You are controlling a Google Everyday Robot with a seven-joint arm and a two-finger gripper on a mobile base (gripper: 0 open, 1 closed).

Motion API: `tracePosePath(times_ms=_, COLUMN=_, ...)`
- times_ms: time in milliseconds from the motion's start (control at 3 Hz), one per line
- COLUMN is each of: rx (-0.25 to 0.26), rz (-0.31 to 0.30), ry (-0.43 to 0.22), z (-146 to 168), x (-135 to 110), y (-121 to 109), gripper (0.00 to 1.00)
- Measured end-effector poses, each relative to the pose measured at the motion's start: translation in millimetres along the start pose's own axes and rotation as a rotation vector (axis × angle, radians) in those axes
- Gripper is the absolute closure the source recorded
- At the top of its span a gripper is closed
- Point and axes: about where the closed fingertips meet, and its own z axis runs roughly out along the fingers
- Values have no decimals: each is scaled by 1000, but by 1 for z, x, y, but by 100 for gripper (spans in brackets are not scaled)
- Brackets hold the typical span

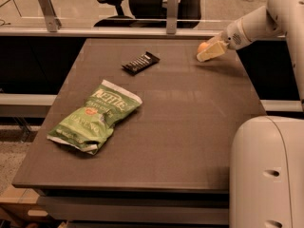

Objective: Move orange near green jalapeno chip bag

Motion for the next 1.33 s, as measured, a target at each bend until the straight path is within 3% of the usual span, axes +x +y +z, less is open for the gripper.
tracePosePath(times_ms=667, rx=-10, rz=1, ry=2, z=9, x=1, y=1, gripper=87)
tracePosePath(times_ms=1000, rx=-15, rz=2, ry=3, z=13, x=1, y=2, gripper=100)
tracePosePath(times_ms=1333, rx=-16, rz=2, ry=3, z=13, x=1, y=2, gripper=100)
